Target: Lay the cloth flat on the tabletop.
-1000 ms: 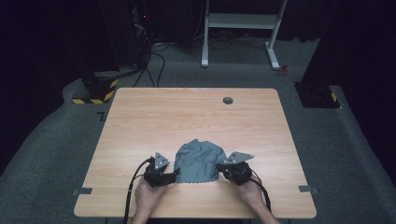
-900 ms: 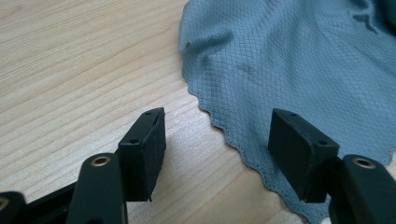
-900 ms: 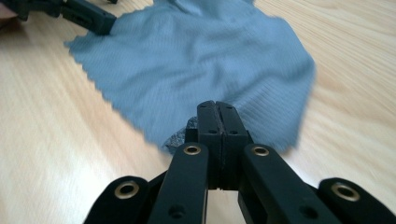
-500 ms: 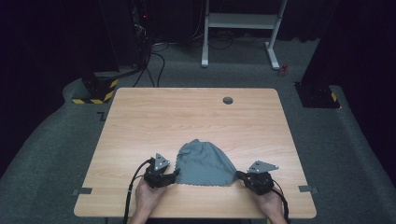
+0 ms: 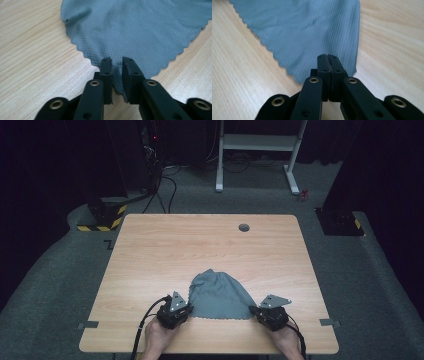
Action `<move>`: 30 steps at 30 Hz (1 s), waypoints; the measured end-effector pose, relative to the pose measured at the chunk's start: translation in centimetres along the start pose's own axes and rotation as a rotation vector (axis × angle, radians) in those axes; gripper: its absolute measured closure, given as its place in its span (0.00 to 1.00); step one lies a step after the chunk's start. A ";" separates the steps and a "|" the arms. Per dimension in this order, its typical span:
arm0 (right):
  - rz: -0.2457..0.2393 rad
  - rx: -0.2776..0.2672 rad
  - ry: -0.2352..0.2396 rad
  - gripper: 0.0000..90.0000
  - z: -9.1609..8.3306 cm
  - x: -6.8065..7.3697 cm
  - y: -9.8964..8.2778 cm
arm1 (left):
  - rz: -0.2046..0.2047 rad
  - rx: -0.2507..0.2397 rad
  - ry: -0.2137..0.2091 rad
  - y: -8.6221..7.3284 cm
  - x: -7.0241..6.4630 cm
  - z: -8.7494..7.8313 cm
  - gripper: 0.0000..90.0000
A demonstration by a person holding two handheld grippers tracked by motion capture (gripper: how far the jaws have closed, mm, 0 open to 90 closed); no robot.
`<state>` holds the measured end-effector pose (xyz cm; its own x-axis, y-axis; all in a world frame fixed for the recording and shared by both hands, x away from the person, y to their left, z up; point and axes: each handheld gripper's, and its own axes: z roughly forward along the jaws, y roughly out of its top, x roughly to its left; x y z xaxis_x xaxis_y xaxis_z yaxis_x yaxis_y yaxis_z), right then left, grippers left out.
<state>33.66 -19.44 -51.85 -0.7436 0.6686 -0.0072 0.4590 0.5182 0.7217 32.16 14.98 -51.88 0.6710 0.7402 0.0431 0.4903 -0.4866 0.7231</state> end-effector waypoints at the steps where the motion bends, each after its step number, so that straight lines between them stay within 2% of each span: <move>1: 0.003 0.003 0.002 1.00 -0.1 0.0 -0.2 | 0.013 0.009 -0.006 0.1 0.0 0.0 0.92; 4: 0.008 -0.003 0.003 1.00 -0.5 0.0 -0.6 | 0.034 0.017 -0.008 0.3 -0.1 0.0 0.98; 8: -0.017 0.010 -0.006 1.00 -1.0 0.6 -0.9 | 0.039 0.035 -0.024 0.2 -0.1 -0.2 0.99; 10: -0.048 0.020 0.003 1.00 -1.2 1.4 -1.0 | 0.049 0.047 -0.030 0.0 0.0 -0.6 0.99; 13: -0.058 0.028 0.012 1.00 -1.3 1.6 -1.0 | 0.042 0.049 -0.042 -0.3 0.2 -1.0 0.99; 14: -0.057 0.031 0.023 0.97 -1.3 1.7 -1.0 | 0.034 0.050 -0.051 -0.5 0.2 -1.1 0.98; 15: -0.053 0.031 0.027 0.94 -1.3 1.7 -0.9 | 0.031 0.048 -0.043 -0.5 0.3 -1.2 0.95; 18: -0.034 0.008 0.040 0.87 -1.4 1.6 -0.6 | 0.020 0.049 -0.021 -0.6 0.6 -1.3 0.77; 19: -0.034 0.008 0.040 0.87 -1.4 1.6 -0.6 | 0.000 0.038 -0.012 -0.6 0.7 -1.3 0.77; 21: -0.020 -0.034 0.006 0.79 -1.5 1.2 0.3 | -0.029 0.006 0.003 -0.4 1.0 -1.1 0.65; 22: 0.004 -0.079 -0.028 0.71 -1.2 0.4 1.5 | -0.033 -0.007 0.009 -0.2 1.1 -1.0 0.58; 23: 0.023 -0.092 -0.037 0.70 -0.8 -0.2 2.2 | -0.048 -0.045 0.034 0.3 1.3 -0.6 0.55; 24: 0.023 -0.092 -0.037 0.70 -0.8 -0.2 2.2 | -0.048 -0.045 0.034 0.3 1.3 -0.6 0.54; 25: 0.044 -0.094 -0.040 0.69 -0.3 -0.8 2.8 | -0.057 -0.052 0.046 0.6 1.6 -0.3 0.54; 27: 0.093 -0.068 -0.024 0.67 1.6 -2.2 4.6 | -0.087 -0.062 0.079 1.1 2.1 0.7 0.50; 28: 0.107 -0.055 -0.018 0.67 2.1 -2.3 4.9 | -0.087 -0.062 0.079 1.1 2.1 0.7 0.50; 29: 0.109 -0.045 -0.015 0.69 2.7 -2.5 5.4 | -0.114 -0.074 0.092 1.3 2.5 1.3 0.50; 30: 0.113 -0.035 -0.013 0.70 3.3 -2.6 5.8 | -0.123 -0.080 0.099 1.3 2.7 1.5 0.49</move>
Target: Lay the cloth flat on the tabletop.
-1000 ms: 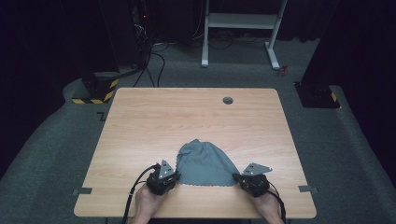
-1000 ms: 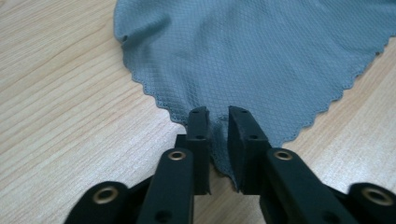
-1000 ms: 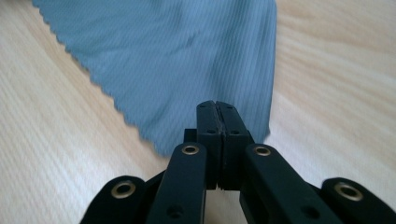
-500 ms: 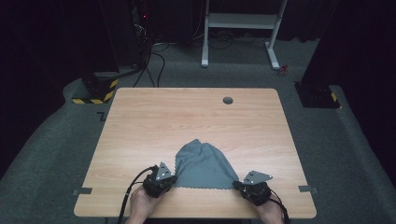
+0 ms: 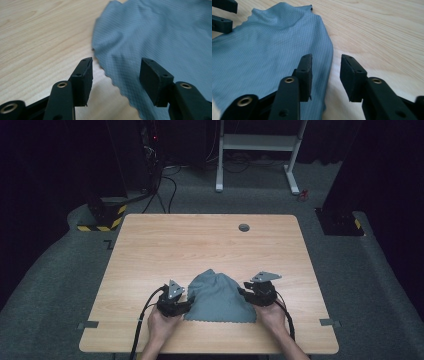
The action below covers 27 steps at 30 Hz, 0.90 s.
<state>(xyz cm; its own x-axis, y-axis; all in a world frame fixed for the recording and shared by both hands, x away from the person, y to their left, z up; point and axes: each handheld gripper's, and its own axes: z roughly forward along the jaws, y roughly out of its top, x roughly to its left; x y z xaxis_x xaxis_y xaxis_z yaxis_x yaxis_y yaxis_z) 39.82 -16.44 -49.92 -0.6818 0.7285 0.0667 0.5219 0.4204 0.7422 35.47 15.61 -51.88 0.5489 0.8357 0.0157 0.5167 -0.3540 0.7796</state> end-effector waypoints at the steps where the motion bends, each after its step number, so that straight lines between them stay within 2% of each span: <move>1: 0.000 0.000 0.000 0.70 0.0 0.0 0.0 | 0.000 0.000 0.000 0.0 0.0 0.0 0.49; 4: 0.002 0.041 -0.007 0.78 2.0 -0.3 1.0 | -0.010 0.013 0.023 -0.1 0.4 0.8 0.49; 7: 0.022 0.067 0.008 0.86 2.6 -0.5 1.1 | -0.016 0.026 0.032 -0.2 0.4 0.9 0.48; 10: 0.002 0.095 0.028 0.99 3.1 -0.3 1.2 | -0.020 0.029 0.032 -0.2 0.4 0.9 0.47; 13: -0.019 0.102 0.042 1.00 2.9 0.1 1.5 | -0.037 0.032 0.016 -0.2 0.7 1.0 0.44; 16: -0.040 0.074 0.043 1.00 2.2 0.7 2.0 | -0.035 0.034 0.022 -0.2 0.6 1.0 0.44; 18: -0.083 0.052 0.035 0.99 1.6 1.6 2.3 | -0.034 0.034 0.023 -0.2 0.6 1.0 0.43; 19: -0.134 0.034 0.040 0.99 1.2 2.7 2.7 | -0.036 0.034 0.023 -0.2 0.6 1.0 0.43; 24: -0.194 0.038 0.096 0.99 1.7 5.4 2.8 | -0.038 0.034 0.024 -0.2 0.6 1.0 0.43; 25: -0.194 0.038 0.096 0.99 1.7 5.4 2.8 | -0.038 0.034 0.024 -0.2 0.6 1.0 0.43; 26: -0.209 0.044 0.105 0.99 2.0 5.9 2.7 | -0.038 0.034 0.024 -0.2 0.6 1.0 0.43; 27: -0.231 0.062 0.128 0.98 3.0 7.0 2.4 | -0.038 0.035 0.024 -0.2 0.6 1.0 0.43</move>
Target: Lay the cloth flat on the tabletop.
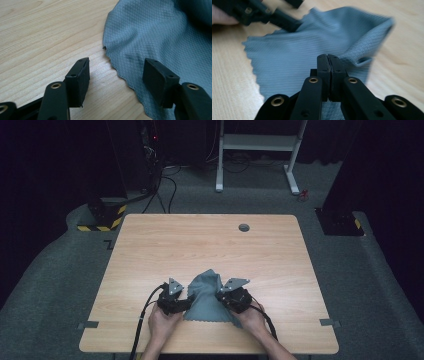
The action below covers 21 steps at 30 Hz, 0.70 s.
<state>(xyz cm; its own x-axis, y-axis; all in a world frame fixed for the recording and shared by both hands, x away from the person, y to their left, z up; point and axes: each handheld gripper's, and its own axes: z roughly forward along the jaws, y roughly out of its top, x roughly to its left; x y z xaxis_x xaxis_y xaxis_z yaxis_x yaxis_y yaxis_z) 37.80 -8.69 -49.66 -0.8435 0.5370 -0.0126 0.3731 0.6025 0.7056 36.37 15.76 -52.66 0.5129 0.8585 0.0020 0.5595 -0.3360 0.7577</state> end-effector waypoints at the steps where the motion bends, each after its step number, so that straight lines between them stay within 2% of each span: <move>1: 0.000 0.000 0.000 0.98 0.0 0.0 0.0 | 0.000 0.000 0.000 0.0 0.0 0.0 0.43; 2: -0.006 0.005 0.004 0.97 0.2 0.2 0.0 | 0.000 0.000 0.000 0.0 0.0 0.0 0.43; 3: -0.017 0.033 0.024 0.94 1.3 0.7 -0.2 | 0.000 0.000 0.000 0.0 0.0 0.0 0.43; 6: -0.017 0.047 0.038 0.89 1.9 1.0 -0.5 | 0.000 0.000 0.000 0.0 0.0 0.0 0.43; 9: -0.016 0.020 0.046 0.87 1.1 1.0 -0.5 | 0.002 0.000 0.001 0.0 0.0 0.0 0.43; 12: 0.001 -0.026 0.022 0.86 -0.5 0.7 -0.5 | 0.000 0.000 0.000 0.0 0.0 0.0 0.43; 13: 0.011 -0.038 0.004 0.86 -1.1 0.4 -0.5 | -0.001 0.000 0.000 0.0 0.0 0.0 0.43; 14: 0.057 -0.048 -0.041 0.87 -2.0 -0.7 -0.7 | 0.002 0.000 0.001 0.0 0.0 0.0 0.43; 15: 0.070 -0.047 -0.052 0.87 -2.2 -1.1 -0.8 | -0.001 0.000 0.001 0.0 0.0 0.0 0.43; 17: 0.088 -0.040 -0.064 0.86 -2.3 -1.5 -0.9 | -0.001 -0.001 0.001 0.0 0.0 0.0 0.43; 18: 0.120 -0.024 -0.083 0.85 -2.0 -2.5 -1.2 | -0.001 0.000 0.001 0.0 0.0 0.0 0.43; 21: 0.158 0.006 -0.084 0.82 -1.0 -3.1 -1.4 | 0.000 0.001 0.001 0.0 0.0 0.0 0.43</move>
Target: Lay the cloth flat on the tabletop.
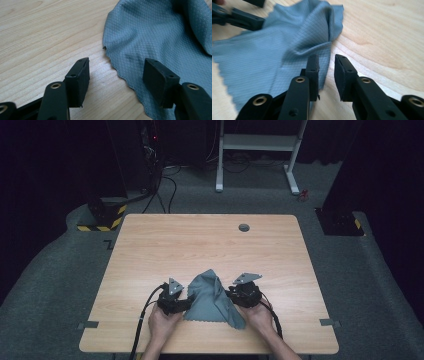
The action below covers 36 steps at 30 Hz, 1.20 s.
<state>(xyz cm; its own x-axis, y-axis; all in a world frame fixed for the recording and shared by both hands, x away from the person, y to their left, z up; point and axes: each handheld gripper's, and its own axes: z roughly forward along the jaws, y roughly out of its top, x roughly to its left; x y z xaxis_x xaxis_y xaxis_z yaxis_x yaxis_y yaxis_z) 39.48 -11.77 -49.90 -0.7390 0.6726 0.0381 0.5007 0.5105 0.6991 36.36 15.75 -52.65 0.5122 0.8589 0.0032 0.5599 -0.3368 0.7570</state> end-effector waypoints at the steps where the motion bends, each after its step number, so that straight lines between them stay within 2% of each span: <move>1: 0.003 0.008 -0.002 0.81 0.4 -0.1 0.0 | 0.000 0.000 0.001 0.0 0.0 0.0 0.43; 5: 0.022 0.025 0.009 0.82 1.4 -0.2 0.0 | -0.001 0.000 0.002 0.0 0.0 0.0 0.43; 7: 0.023 0.040 0.017 0.87 2.0 -0.2 0.1 | 0.000 0.000 0.002 0.0 0.0 0.0 0.43; 9: 0.014 0.033 0.022 0.99 2.1 -0.1 0.2 | -0.001 0.000 0.002 0.0 0.0 0.0 0.43; 13: 0.005 0.026 0.019 0.99 1.8 -0.2 0.2 | -0.001 0.000 0.002 0.0 0.0 0.0 0.43; 20: -0.001 -0.001 -0.019 1.00 0.2 -1.0 0.2 | 0.000 -0.001 0.002 0.0 0.0 0.0 0.43; 23: -0.001 -0.022 -0.057 1.00 -0.7 -1.8 0.5 | -0.002 -0.001 0.004 0.0 -0.1 0.0 0.43; 25: 0.006 -0.025 -0.065 1.00 -0.9 -1.9 0.6 | -0.002 -0.001 0.005 0.0 -0.1 0.0 0.43; 30: 0.010 -0.089 -0.133 1.00 -3.2 -3.1 1.3 | -0.002 -0.001 0.005 0.0 -0.1 0.0 0.43; 31: 0.010 -0.089 -0.133 1.00 -3.2 -3.1 1.3 | -0.002 -0.001 0.005 0.0 -0.1 0.0 0.43; 32: 0.004 -0.122 -0.139 1.00 -3.9 -3.1 1.5 | -0.003 -0.001 0.005 0.0 -0.1 0.0 0.43; 34: -0.020 -0.138 -0.109 1.00 -4.1 -2.4 1.6 | -0.003 -0.001 0.005 0.0 -0.1 0.0 0.43; 35: -0.020 -0.138 -0.109 1.00 -4.1 -2.4 1.6 | -0.003 -0.001 0.005 0.0 -0.1 0.0 0.43; 36: -0.083 -0.127 -0.080 1.00 -3.7 -0.8 1.3 | -0.003 -0.001 0.005 0.0 -0.1 0.0 0.43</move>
<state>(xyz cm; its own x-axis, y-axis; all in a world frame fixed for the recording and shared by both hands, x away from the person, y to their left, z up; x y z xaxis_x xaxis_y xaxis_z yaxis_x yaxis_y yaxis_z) 39.06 -13.64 -46.34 -0.7346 0.6742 -0.0765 0.3752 0.4975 0.7822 36.31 15.70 -52.66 0.5073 0.8617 0.0043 0.5607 -0.3338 0.7578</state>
